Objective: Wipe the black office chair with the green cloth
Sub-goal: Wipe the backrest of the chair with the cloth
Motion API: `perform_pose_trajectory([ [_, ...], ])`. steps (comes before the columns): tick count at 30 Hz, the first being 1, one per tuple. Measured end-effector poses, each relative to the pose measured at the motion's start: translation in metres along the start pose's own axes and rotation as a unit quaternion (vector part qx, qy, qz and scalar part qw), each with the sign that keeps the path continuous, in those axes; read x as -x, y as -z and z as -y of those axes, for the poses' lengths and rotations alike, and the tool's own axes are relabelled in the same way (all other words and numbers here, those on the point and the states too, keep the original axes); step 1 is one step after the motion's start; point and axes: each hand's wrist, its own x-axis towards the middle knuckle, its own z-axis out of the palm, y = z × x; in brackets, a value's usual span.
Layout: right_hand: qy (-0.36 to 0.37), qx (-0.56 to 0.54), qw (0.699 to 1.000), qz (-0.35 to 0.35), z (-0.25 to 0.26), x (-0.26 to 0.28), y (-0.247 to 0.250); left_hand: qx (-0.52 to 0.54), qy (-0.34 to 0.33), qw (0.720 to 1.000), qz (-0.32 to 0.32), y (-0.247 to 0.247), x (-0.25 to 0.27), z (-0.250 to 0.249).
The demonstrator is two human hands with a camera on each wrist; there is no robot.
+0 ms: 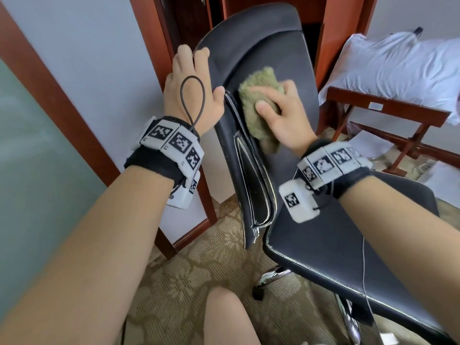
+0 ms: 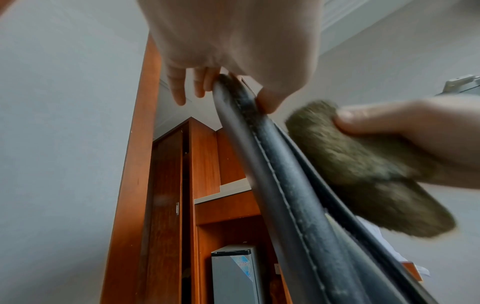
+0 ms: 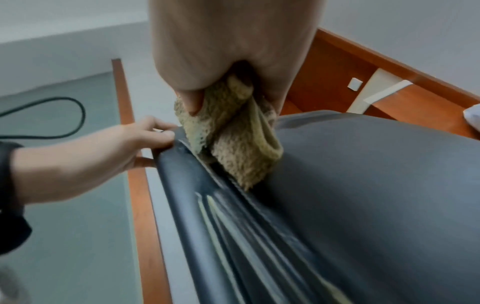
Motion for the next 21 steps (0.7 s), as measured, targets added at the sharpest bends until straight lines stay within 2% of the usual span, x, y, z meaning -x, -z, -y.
perform_pose_trajectory([
  [5, -0.003, 0.020, 0.999, 0.048, 0.010, -0.013, -0.017, 0.011, 0.002, 1.000, -0.011, -0.002, 0.001, 0.004],
  [10, -0.025, 0.039, 0.994, 0.099, -0.029, 0.036, -0.012, 0.008, -0.011, 1.000, -0.016, -0.006, 0.000, 0.007],
  [16, -0.076, 0.061, 0.990, 0.105, -0.062, 0.093, -0.011, 0.014, 0.006, 1.000, -0.013, -0.004, 0.000, 0.004],
  [21, -0.110, 0.107, 0.975, 0.164, -0.061, 0.090, 0.005, 0.016, 0.014, 1.000, -0.013, -0.003, -0.001, -0.001],
])
